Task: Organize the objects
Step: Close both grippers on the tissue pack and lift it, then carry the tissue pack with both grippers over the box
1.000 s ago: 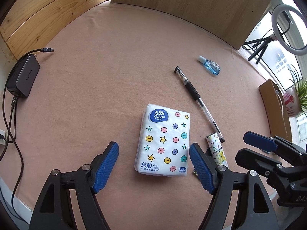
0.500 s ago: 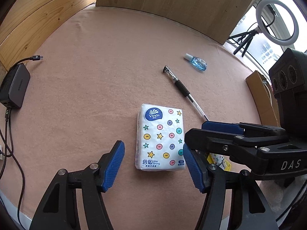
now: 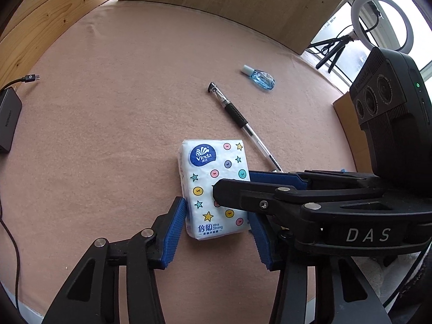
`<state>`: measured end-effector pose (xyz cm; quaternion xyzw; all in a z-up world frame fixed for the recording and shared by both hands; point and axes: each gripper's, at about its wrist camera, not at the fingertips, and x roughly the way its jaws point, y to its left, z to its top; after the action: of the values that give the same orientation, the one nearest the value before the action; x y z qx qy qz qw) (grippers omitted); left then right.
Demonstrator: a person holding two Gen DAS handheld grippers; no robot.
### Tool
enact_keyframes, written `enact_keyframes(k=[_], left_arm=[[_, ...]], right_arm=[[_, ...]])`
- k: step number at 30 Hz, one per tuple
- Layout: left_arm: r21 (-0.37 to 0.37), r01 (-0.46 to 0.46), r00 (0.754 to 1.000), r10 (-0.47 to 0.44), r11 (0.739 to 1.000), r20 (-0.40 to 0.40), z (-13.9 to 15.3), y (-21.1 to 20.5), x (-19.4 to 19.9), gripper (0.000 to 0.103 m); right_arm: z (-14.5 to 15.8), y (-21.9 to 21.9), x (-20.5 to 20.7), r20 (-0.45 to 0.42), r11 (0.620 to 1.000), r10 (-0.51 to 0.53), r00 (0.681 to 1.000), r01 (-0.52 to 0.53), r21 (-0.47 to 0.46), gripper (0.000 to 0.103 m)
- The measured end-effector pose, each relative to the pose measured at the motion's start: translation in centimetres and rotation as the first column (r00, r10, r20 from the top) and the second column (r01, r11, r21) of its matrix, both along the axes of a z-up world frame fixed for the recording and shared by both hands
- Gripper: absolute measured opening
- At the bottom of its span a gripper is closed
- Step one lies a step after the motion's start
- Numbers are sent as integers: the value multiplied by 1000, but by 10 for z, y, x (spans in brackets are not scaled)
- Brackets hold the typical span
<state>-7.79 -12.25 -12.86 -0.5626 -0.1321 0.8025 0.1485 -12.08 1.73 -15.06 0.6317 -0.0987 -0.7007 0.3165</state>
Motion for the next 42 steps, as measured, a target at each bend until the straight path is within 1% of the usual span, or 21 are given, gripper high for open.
enact_keyframes(k=[2, 9, 16, 20, 23, 31, 39, 42], left_arm=[[1, -2, 1000, 2, 1000, -8, 5, 2, 0, 47], [4, 11, 998, -11, 1000, -59, 28, 25, -1, 46], [-10, 60, 992, -61, 998, -108, 50, 60, -3, 45], [-8, 103, 986, -104, 995, -127, 58, 87, -10, 45], [-20, 141, 979, -142, 990, -144, 63, 113, -16, 45], [-2, 243, 957, -240, 970, -163, 72, 180, -26, 45], [13, 336, 927, -328, 942, -182, 80, 246, -29, 45], [16, 370, 913, -361, 929, -192, 85, 272, -30, 45]], right_arm=[[2, 3, 0, -15, 1000, -4, 1000, 5, 5, 34], [18, 22, 1, -86, 1000, -17, 996, 18, 6, 34], [37, 55, 2, -123, 998, -70, 990, 69, -11, 34], [49, 79, 3, -139, 994, -108, 984, 106, -19, 34], [55, 100, 5, -147, 990, -144, 979, 142, -25, 34], [68, 159, 13, -177, 969, -246, 953, 246, -20, 34], [75, 225, 16, -187, 933, -356, 916, 359, -17, 34], [80, 248, 18, -205, 918, -390, 898, 396, -12, 34]])
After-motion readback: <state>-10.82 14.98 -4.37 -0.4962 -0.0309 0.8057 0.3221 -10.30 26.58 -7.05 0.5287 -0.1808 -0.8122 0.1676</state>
